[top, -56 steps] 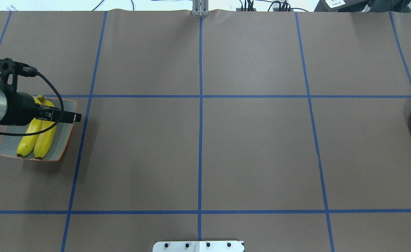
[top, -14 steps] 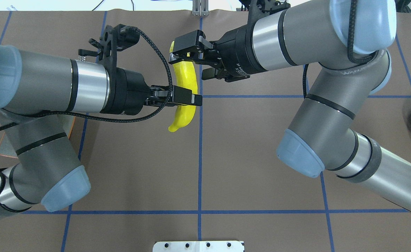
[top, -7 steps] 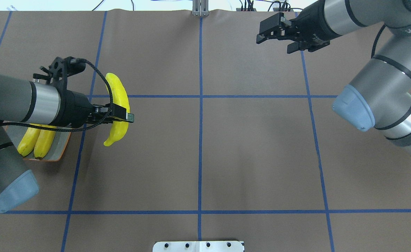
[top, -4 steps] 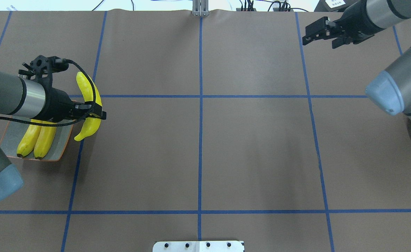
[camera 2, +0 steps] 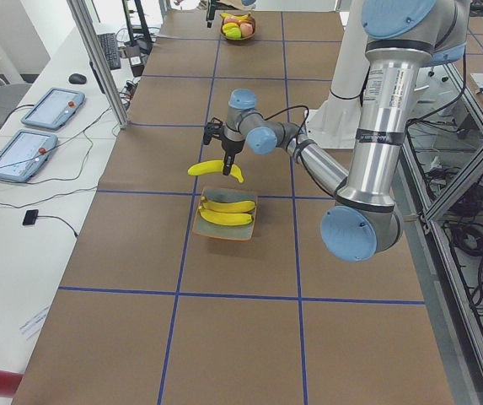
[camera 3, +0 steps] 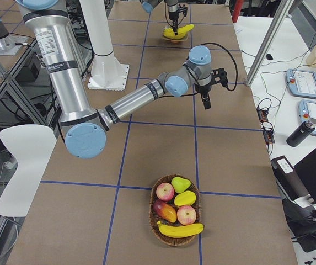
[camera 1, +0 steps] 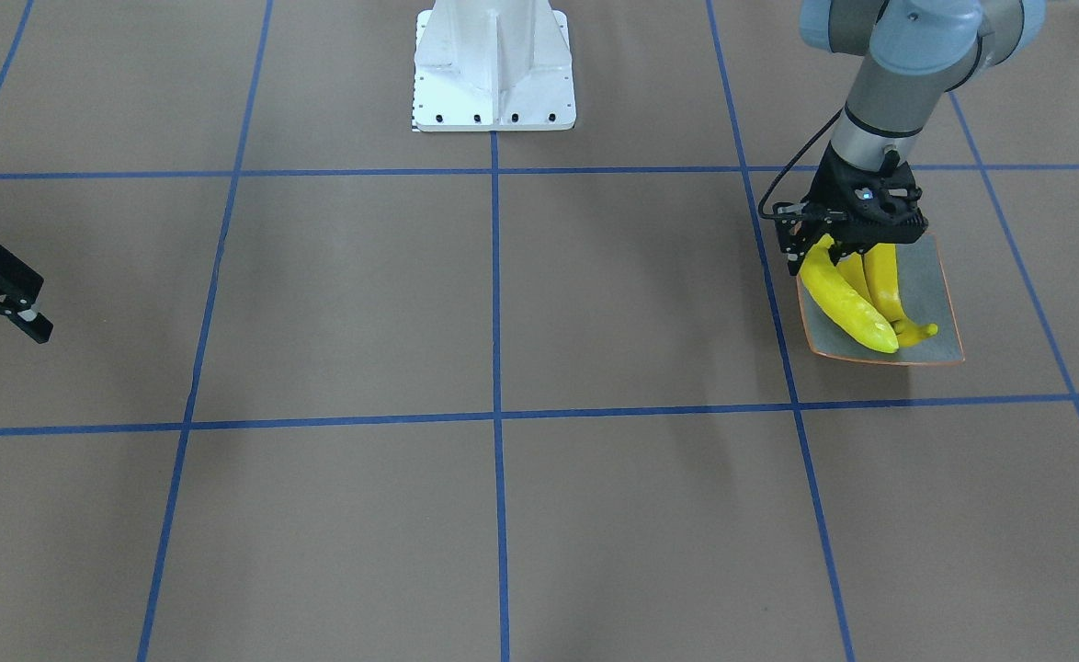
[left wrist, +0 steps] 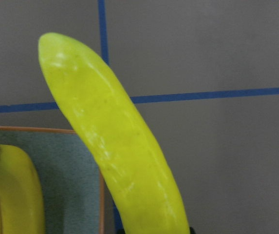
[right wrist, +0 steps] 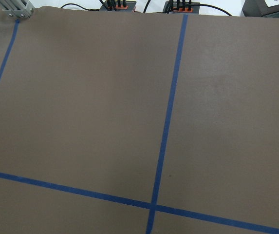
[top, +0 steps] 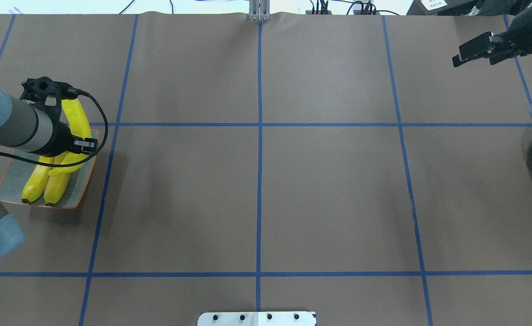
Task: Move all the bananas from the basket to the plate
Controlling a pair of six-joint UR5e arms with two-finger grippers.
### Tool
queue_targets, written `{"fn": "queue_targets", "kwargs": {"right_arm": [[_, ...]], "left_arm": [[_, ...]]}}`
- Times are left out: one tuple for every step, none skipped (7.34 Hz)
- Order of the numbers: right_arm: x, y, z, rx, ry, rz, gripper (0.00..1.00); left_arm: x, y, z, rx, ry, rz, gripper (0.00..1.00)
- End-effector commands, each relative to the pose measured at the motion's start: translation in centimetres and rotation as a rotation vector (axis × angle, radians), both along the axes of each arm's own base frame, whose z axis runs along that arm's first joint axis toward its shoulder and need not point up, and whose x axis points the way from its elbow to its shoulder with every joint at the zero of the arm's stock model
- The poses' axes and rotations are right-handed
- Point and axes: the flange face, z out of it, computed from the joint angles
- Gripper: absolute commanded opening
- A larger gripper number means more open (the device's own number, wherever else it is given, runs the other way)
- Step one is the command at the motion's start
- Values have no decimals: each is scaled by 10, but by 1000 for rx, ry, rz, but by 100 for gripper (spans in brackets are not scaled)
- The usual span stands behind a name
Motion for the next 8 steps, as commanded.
{"fn": "queue_targets", "kwargs": {"right_arm": [[20,-4,22,10,23,-12,100],[23,-5,22,10,22,-7,100],[23,-6,22,12,21,-8,100],[25,-6,20,10,12,-11,100],[28,-6,21,7,10,-7,100],[30,-7,22,5,11,-4,100],[32,-8,25,-1,11,-1,100],[42,-8,32,12,23,-7,100]], "left_arm": [[5,5,20,-1,-146,61,0],[19,16,24,-8,-164,94,35],[30,24,30,16,-200,102,54],[39,31,31,26,-210,121,71],[43,35,31,33,-214,130,100],[41,33,30,59,-231,124,100],[37,33,18,89,-215,148,100],[25,37,-12,136,-169,153,100]]}}
